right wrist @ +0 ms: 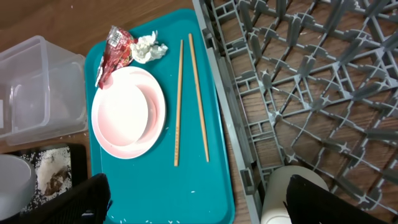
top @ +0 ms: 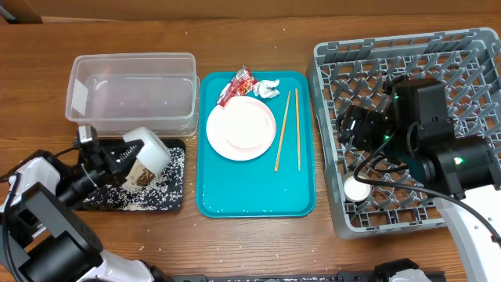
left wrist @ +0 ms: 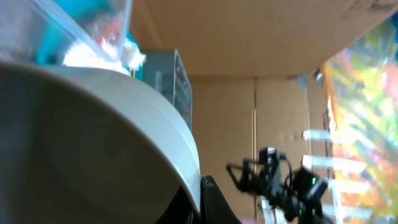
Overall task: Sort waste into correct bins and load items into the dishwasher
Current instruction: 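Set the emptied bowl back on the teal tray with the left gripper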
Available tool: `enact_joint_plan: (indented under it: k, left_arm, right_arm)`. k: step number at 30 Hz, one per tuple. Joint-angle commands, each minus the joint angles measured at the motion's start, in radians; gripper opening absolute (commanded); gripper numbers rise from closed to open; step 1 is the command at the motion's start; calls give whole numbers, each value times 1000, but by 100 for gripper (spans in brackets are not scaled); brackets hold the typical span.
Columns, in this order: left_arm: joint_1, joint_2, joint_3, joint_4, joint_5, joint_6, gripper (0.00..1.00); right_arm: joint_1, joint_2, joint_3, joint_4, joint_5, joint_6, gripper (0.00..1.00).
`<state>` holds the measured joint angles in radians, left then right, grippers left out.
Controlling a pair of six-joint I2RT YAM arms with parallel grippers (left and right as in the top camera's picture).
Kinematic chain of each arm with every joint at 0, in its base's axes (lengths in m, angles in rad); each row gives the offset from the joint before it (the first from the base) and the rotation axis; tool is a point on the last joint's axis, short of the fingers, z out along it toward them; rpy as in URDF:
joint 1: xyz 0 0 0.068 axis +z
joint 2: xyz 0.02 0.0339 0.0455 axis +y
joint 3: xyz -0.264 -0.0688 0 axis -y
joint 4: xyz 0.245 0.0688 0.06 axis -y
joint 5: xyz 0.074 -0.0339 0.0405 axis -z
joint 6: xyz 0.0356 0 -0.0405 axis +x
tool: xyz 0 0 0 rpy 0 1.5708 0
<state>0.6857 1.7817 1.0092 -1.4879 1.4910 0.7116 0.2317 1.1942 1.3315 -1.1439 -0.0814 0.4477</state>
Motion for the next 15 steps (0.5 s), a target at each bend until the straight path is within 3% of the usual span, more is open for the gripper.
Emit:
enact_joint_plan:
  k: [1,4,5,7,11,15]
  left_arm:
    - [-85,-68,75,-72,-89,231,4]
    - [-201,-105,98,-46,-179,196,4]
    - [-259,-116,98,-2,-210,134,4]
    - [-367,-123,98,123,-298,-65,4]
    - [-630,-126,98,375,-625,-521,4]
    - [-892,-129,100,511,-879,-774,4]
  right_arm:
    - [5,-3,15,7,-3,-3,93]
    - [5,-3,15,7,-2,-3,93]
    - [5,-3,15,8,-3,-3,93]
    - [5,-3,15,10,-2,-3,93]
    - [5,-3,15,10,-3,-3,94]
    - [5,-3,15,6,-2,-3,94]
